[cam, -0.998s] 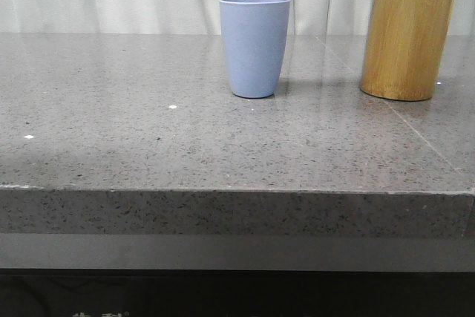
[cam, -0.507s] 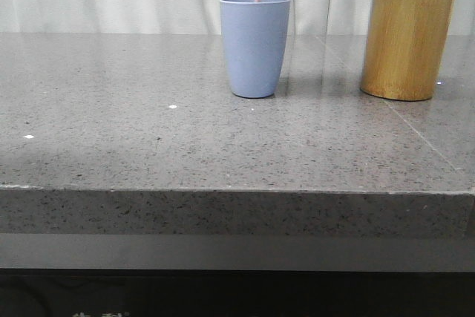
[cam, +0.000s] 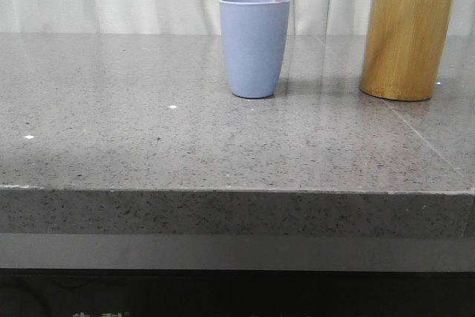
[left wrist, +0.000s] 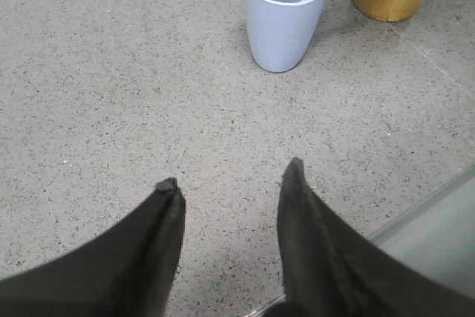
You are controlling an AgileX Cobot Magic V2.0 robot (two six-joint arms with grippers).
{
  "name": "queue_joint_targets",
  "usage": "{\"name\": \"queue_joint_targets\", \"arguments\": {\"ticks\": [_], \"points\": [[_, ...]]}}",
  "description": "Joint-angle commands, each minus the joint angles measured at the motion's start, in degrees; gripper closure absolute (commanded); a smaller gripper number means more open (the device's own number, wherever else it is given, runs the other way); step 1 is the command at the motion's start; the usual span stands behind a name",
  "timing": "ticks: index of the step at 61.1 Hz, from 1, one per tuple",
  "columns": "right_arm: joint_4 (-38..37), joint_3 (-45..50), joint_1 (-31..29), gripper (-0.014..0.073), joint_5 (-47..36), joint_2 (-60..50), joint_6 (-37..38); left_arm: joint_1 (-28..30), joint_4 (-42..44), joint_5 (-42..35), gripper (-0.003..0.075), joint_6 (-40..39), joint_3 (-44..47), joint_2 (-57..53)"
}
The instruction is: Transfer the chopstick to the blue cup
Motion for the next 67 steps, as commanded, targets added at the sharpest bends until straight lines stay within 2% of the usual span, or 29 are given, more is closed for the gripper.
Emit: {"name": "queue_joint_targets", "arguments": {"ticks": [1,8,18,28,45,56,67], "points": [[-6.2,-1.89,-0.11,0.0255,1.42,-6.76,5.72,0.09,-0.33,-4.18,0.0454,-0.54,-1.56,-0.6],[-8.96,1.0,-0.11,0.0255,4.11,-11.94,9.78,0.09,-0.33,-4.18,0.0479,-0.54,-1.56,-0.6],[-8.96,13.44,-0.11,0.0255,1.49,-21.93,10.22,0.09,-0.33,-4.09,0.0514,-0.54,-1.56,-0.6],[-8.96,26.53,-0.11,0.0255,-4.96,-31.56,13.68,0.09,-0.6,-4.09,0.0545,-0.54,-1.56,-0.6],[-8.46,48.45,-0.11,0.0255,-15.22,-46.49,14.35,0.09,-0.6,-4.09,0.059,-0.54,-1.56,-0.6],[-8.46,58.8,-0.11,0.0255,-20.55,-53.67,14.35,0.09,-0.6,-4.07,0.0622,-0.54,-1.56,-0.6],[-8.46,64.98,-0.11,0.0261,-25.53,-58.2,14.3,0.09,-0.6,-4.07,0.0662,-0.54,-1.56,-0.6]]}}
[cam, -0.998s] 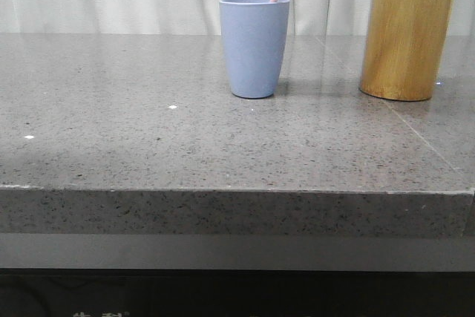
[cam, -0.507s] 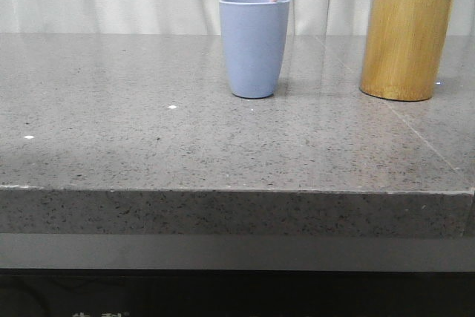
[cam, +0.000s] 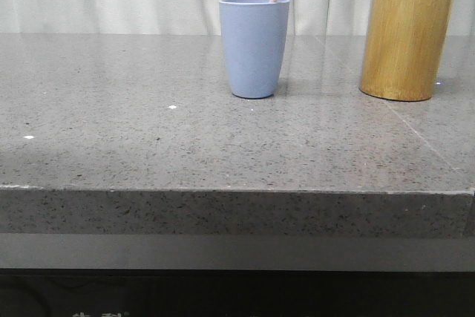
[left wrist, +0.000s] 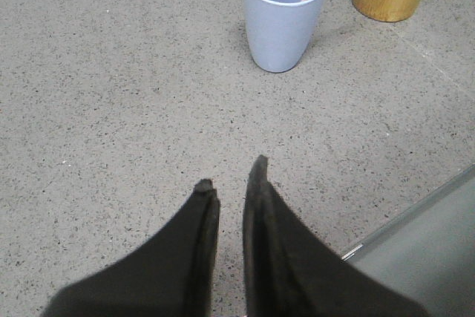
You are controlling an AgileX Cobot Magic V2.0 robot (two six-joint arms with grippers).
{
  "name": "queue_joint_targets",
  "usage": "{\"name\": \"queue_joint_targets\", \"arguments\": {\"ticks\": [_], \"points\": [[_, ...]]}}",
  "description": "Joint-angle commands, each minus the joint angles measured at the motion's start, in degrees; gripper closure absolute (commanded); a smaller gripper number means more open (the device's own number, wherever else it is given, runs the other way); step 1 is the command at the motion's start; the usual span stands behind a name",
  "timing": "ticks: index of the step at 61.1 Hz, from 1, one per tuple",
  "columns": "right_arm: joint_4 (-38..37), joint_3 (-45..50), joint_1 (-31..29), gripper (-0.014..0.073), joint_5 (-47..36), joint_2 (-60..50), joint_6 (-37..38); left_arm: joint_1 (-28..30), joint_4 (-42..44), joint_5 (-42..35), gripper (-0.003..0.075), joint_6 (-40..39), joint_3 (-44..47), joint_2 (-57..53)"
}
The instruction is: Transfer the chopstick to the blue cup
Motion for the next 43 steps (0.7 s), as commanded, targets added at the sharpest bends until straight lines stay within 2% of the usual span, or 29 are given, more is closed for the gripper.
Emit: {"name": "queue_joint_targets", "arguments": {"ticks": [1,5,11,20,43], "points": [[-0.14,0.57,-0.11,0.0267,-6.83,-1.58,0.14,0.09,-0.6,-4.07,0.0666,-0.54,-1.56,-0.6],[-0.14,1.06,-0.11,0.0327,-7.11,-2.18,0.14,0.09,-0.6,-3.98,0.0689,-0.54,-1.56,-0.6],[-0.14,1.11,-0.11,0.0467,-7.15,-2.17,0.14,0.09,-0.6,-3.98,0.0739,-0.54,-1.56,-0.6],[-0.14,1.11,-0.11,0.0666,-7.18,-2.17,0.14,0.09,-0.6,-3.98,0.0739,-0.54,-1.56,-0.6],[-0.64,1.11,-0.11,0.066,-6.52,-2.17,0.14,0.09,-0.6,-4.08,0.0739,-0.54,-1.56,-0.6]]}}
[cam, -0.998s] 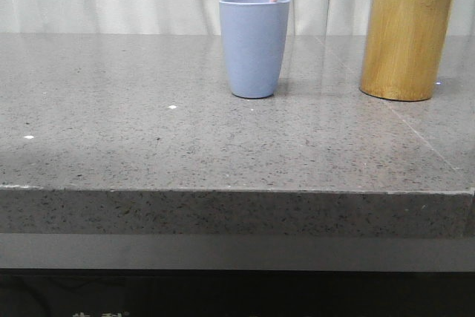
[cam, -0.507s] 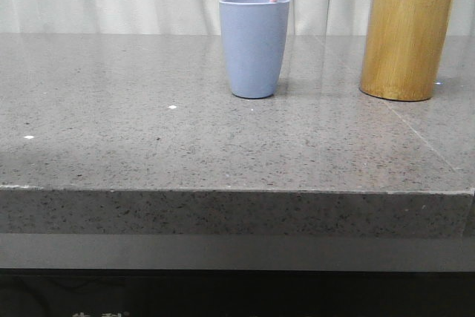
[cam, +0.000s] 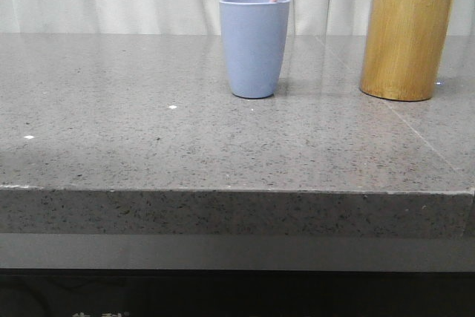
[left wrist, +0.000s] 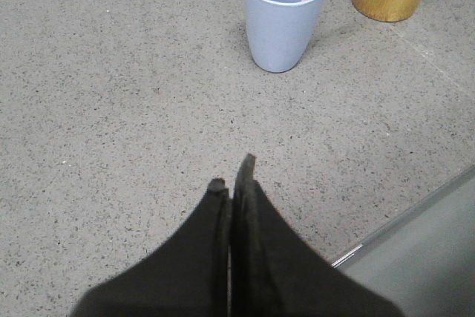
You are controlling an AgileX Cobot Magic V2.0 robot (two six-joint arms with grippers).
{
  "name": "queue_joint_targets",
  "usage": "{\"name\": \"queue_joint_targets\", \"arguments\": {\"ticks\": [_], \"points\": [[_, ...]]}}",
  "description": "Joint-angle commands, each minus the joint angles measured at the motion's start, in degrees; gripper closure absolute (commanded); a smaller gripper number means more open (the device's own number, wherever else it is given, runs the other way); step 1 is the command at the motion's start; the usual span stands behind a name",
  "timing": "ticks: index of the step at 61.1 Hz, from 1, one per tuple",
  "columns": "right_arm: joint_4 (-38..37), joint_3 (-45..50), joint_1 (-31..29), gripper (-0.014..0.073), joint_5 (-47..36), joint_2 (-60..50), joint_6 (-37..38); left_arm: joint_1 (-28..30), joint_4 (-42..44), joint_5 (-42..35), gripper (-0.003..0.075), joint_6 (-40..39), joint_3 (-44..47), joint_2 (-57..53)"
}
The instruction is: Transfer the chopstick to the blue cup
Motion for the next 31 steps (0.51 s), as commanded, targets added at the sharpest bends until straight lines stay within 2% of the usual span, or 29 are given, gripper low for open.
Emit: {"name": "queue_joint_targets", "arguments": {"ticks": [1,14,23,27,31], "points": [[-0.64,-1.44,-0.11,0.066,-3.8,-0.12,0.09,0.09,-0.6,-4.08,0.0739,-0.54,-1.56,-0.6],[-0.64,-1.44,-0.11,0.066,-3.8,-0.12,0.09,0.09,-0.6,-4.08,0.0739,-0.54,-1.56,-0.6],[-0.64,-1.44,-0.11,0.066,-3.75,-0.12,0.09,1.48,-0.62,-6.71,0.0739,-0.33,1.28,-2.83],[-0.64,-1.44,-0.11,0.066,-3.75,-0.12,0.09,4.15,0.64,-9.82,0.0739,0.0,5.09,-6.67],[-0.64,-1.44,-0.11,0.066,-3.75,-0.12,0.09,8.83,0.41,-17.29,0.0739,0.0,11.65,-12.73]]}}
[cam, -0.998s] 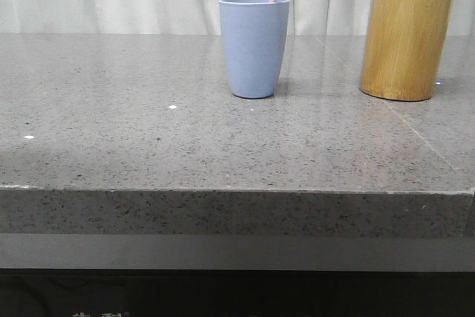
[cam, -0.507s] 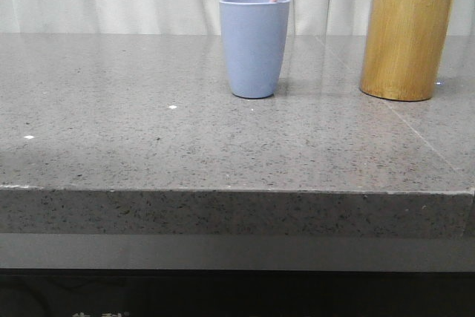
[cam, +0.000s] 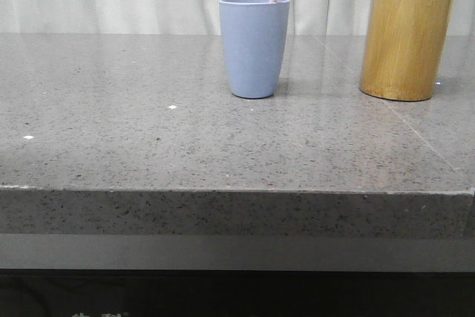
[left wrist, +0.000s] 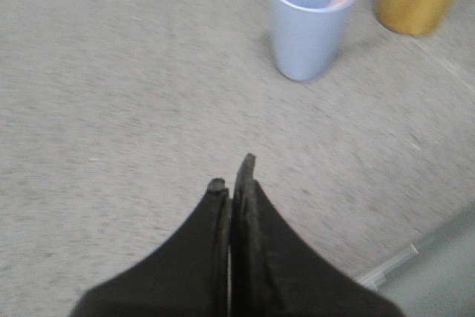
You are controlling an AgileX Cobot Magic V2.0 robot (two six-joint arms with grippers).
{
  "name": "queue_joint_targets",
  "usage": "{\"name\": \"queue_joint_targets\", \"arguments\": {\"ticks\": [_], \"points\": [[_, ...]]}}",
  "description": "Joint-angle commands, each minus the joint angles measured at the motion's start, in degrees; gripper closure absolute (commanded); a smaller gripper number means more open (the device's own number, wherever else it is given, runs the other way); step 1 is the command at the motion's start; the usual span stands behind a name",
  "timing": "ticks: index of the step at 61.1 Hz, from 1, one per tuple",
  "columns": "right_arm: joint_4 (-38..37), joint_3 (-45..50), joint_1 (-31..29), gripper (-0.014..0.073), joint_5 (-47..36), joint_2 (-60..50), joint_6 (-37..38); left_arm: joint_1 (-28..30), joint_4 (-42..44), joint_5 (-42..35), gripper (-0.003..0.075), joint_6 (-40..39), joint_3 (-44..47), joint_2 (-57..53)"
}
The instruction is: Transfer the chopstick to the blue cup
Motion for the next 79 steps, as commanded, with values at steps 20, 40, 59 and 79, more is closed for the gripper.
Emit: {"name": "queue_joint_targets", "arguments": {"ticks": [20,40,59,79], "points": [[-0.64,-1.44,-0.11,0.066,-3.85,-0.12,0.09,20.37,-3.21,-40.04,0.0739,-0.11,42.15,-38.93],[-0.64,-1.44,-0.11,0.066,-3.84,-0.05,0.09,21.85,-6.23,-42.07,0.0739,-0.11,53.05,-47.33],[-0.64,-1.44,-0.11,0.066,-3.84,-0.05,0.09,21.85,-6.23,-43.15,0.0739,-0.11,53.05,-47.33],[-0.64,-1.44,-0.11,0.066,-3.84,-0.05,0.09,21.85,-7.12,-44.11,0.0739,-0.75,53.05,-47.33]]}}
